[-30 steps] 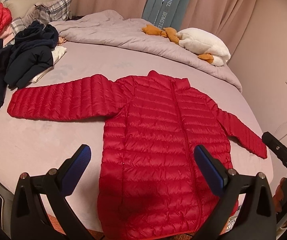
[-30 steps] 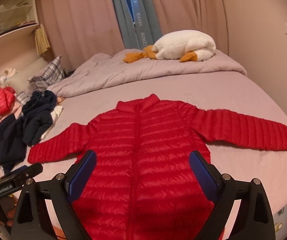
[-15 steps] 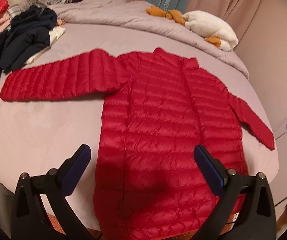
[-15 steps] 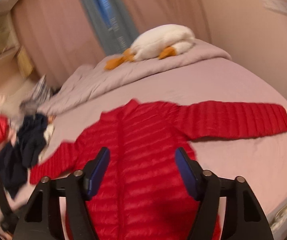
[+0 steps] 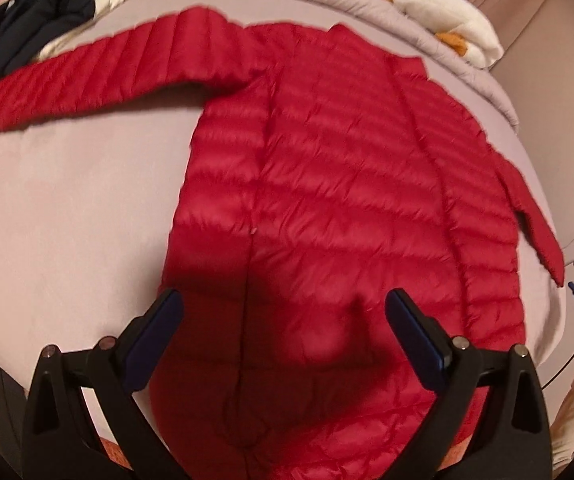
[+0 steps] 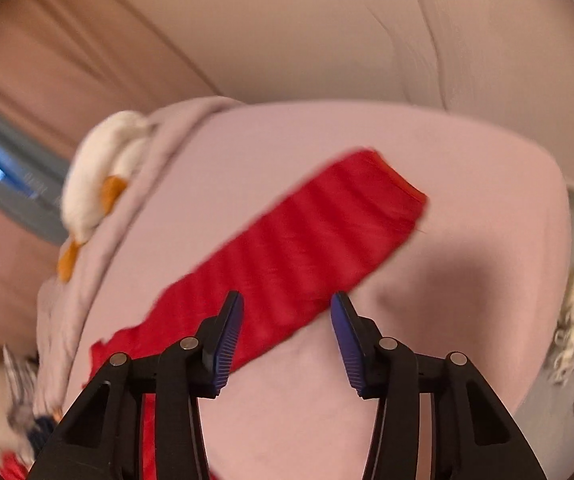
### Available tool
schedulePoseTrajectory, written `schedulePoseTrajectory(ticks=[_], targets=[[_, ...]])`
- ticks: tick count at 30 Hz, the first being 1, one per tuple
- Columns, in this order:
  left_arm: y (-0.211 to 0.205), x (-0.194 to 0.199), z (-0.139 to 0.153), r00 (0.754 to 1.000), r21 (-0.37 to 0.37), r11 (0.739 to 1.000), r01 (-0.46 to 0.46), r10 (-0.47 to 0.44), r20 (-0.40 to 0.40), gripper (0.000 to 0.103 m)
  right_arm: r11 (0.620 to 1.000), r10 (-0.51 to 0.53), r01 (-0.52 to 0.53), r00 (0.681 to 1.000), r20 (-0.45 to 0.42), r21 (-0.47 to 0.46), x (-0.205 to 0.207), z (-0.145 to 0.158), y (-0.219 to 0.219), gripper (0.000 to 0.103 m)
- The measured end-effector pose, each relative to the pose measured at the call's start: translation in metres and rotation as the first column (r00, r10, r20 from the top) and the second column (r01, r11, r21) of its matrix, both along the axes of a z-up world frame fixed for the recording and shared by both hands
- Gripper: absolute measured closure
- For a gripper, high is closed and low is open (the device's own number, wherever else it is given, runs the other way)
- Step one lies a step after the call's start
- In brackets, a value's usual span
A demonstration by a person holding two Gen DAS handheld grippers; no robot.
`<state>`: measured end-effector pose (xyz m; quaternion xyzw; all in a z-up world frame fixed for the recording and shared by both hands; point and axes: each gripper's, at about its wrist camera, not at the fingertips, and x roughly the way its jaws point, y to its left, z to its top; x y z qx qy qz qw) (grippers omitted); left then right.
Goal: Fold large clothes
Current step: 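Grasp the cuff of one red jacket sleeve with the right gripper, then lift the sleeve and fold it across the jacket body, open right gripper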
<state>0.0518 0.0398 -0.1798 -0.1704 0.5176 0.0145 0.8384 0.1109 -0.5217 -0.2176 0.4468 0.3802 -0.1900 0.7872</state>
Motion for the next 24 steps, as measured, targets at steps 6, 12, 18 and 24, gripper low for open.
schedulePoseTrajectory(ticks=[6, 12, 18, 24], targets=[[0.005, -0.002, -0.017, 0.998, 0.041, 0.999, -0.033, 0.035, -0.043, 0.003, 0.991, -0.062, 0.065, 0.998, -0.028, 0.115, 0.012, -0.049, -0.008, 0.056], [0.018, -0.007, -0.024, 0.996, -0.007, 0.998, -0.064, 0.064, -0.057, 0.003, 0.984, -0.114, 0.108, 0.993, 0.036, 0.138, 0.021, -0.048, -0.017, 0.088], [0.025, -0.011, -0.011, 0.997, 0.006, 0.997, -0.071, 0.072, -0.024, 0.005, 0.992, -0.125, 0.125, 0.986, 0.107, 0.009, 0.013, -0.013, -0.015, 0.099], [0.043, -0.013, 0.029, 0.99, 0.039, 0.993, -0.112, 0.108, 0.091, 0.005, 0.986, -0.036, 0.076, 0.965, 0.259, -0.146, 0.002, 0.075, -0.002, 0.099]])
